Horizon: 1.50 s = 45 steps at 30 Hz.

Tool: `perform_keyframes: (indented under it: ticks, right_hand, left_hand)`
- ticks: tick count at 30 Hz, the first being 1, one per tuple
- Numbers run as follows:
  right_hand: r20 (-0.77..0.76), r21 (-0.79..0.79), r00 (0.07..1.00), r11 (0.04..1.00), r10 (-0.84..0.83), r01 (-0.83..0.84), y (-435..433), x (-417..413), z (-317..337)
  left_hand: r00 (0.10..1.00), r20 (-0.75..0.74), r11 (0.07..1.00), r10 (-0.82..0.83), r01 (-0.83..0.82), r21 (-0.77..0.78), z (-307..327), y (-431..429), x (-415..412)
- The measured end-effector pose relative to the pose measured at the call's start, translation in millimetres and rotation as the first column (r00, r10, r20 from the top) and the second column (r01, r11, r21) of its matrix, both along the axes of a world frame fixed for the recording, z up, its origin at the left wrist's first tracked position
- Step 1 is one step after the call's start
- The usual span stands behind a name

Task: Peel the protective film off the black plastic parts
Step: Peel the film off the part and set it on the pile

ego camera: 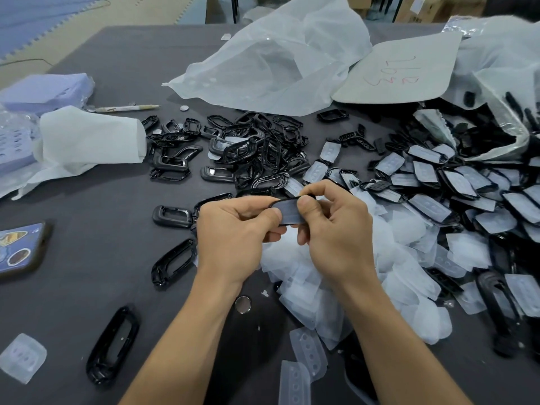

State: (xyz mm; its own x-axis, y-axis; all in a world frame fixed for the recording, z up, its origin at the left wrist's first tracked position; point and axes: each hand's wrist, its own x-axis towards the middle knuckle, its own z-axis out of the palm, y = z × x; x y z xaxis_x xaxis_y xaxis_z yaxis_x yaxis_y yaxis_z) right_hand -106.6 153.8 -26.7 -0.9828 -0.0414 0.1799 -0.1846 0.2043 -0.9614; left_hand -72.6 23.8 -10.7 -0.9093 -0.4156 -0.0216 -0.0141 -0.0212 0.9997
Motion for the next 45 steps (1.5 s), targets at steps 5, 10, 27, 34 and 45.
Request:
perform_keyframes:
  ticks: [5, 10, 27, 34, 45]
  right_hand:
    - [0.028, -0.046, 1.0, 0.999, 0.014, -0.012, 4, -4, 0]
    - [0.014, -0.028, 1.0, 1.0, 0.007, -0.006, 3, -2, 2]
    - [0.107, -0.135, 0.983, 0.982, 0.15, -0.135, 6, -4, 4]
    - [0.132, -0.173, 0.984, 0.98, 0.123, -0.099, 7, -6, 2]
    - [0.139, -0.168, 0.981, 0.98, 0.134, -0.109, 5, -6, 3]
  left_hand:
    - [0.996, 0.036, 0.994, -0.087, 0.084, 0.075, 2, -3, 1]
    - [0.978, 0.065, 0.976, -0.199, 0.192, 0.106, 3, -14, 3]
    - [0.998, 0.053, 0.997, -0.018, 0.014, 0.079, -1, -7, 0]
    - [0.991, 0.069, 0.994, -0.111, 0.111, 0.002, -3, -9, 2]
    - [0.994, 0.083, 0.998, -0.066, 0.068, -0.019, -2, -6, 0]
